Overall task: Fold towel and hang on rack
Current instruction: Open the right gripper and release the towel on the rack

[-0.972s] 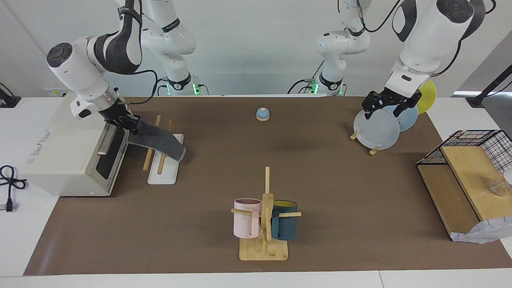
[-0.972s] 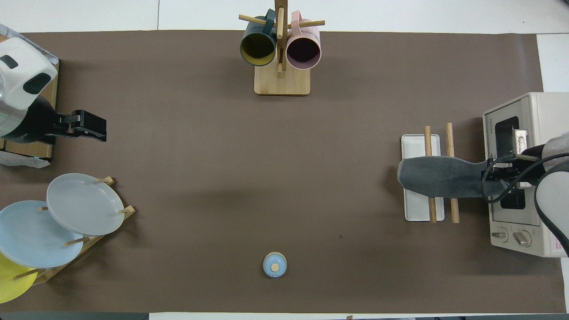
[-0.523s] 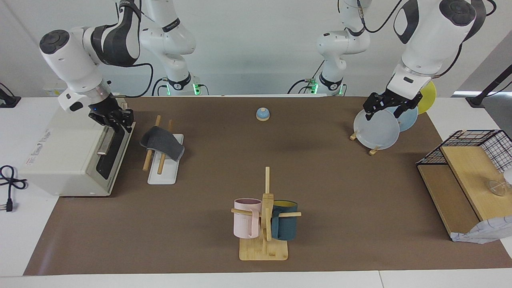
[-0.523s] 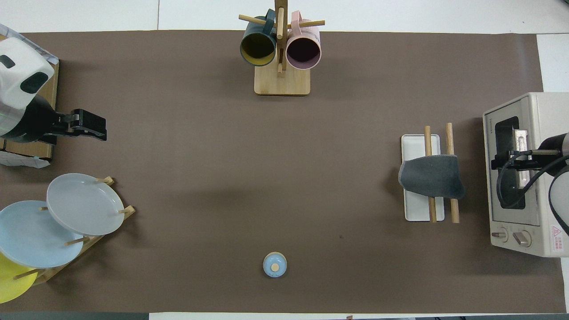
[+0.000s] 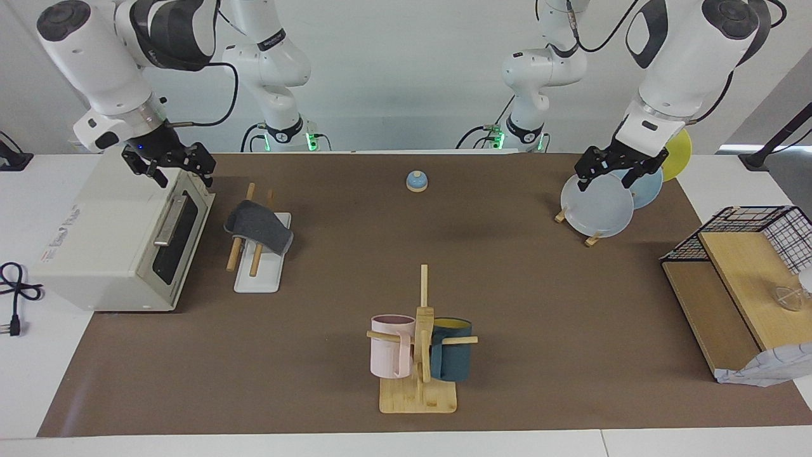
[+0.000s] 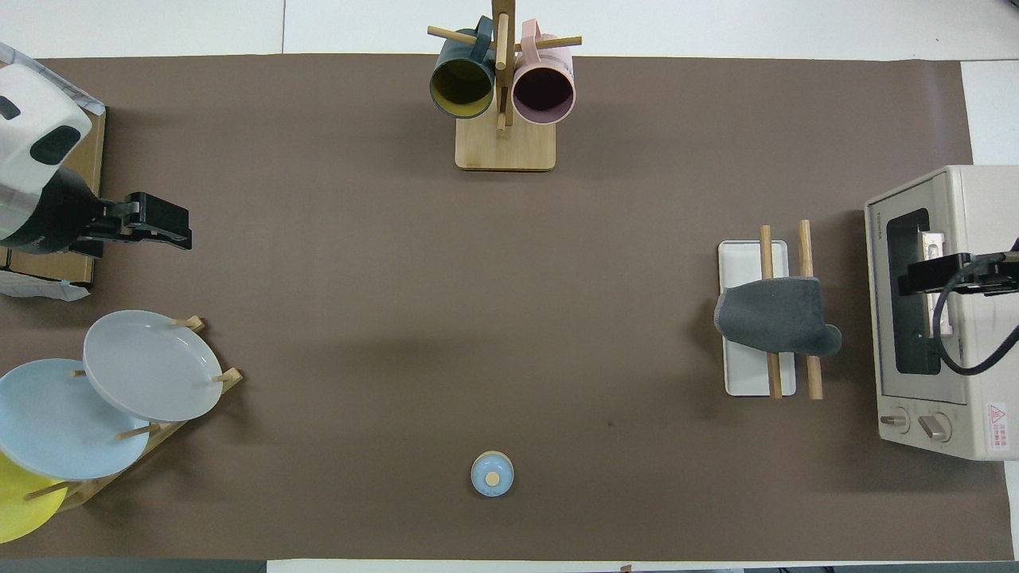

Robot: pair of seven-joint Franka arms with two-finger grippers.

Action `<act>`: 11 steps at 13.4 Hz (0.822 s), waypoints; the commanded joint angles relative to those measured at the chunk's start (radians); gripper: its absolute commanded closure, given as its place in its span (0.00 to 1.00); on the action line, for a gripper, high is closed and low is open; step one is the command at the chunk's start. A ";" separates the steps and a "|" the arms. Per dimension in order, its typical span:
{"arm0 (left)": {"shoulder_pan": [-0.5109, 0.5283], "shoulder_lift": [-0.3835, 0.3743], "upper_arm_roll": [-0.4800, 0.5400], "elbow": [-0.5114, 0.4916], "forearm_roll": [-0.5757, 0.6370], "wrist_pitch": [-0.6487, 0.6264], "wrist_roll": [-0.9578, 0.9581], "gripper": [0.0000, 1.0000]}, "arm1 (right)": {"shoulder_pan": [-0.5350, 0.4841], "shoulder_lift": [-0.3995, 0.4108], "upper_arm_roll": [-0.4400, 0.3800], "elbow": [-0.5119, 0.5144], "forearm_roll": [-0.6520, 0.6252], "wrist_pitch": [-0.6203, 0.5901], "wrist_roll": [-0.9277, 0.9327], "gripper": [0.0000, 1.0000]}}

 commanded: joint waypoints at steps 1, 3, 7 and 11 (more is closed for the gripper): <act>-0.007 -0.021 0.013 -0.025 -0.009 0.019 0.010 0.00 | 0.054 0.080 0.010 0.194 -0.032 -0.142 0.040 0.00; -0.007 -0.021 0.013 -0.025 -0.009 0.017 0.008 0.00 | 0.071 0.101 0.011 0.223 -0.068 -0.150 0.067 0.00; -0.007 -0.021 0.013 -0.025 -0.009 0.013 0.008 0.00 | 0.071 0.076 0.010 0.201 -0.059 -0.161 0.070 0.00; -0.007 -0.022 0.013 -0.025 -0.009 0.012 0.008 0.00 | 0.078 0.077 0.010 0.210 -0.085 -0.149 0.070 0.00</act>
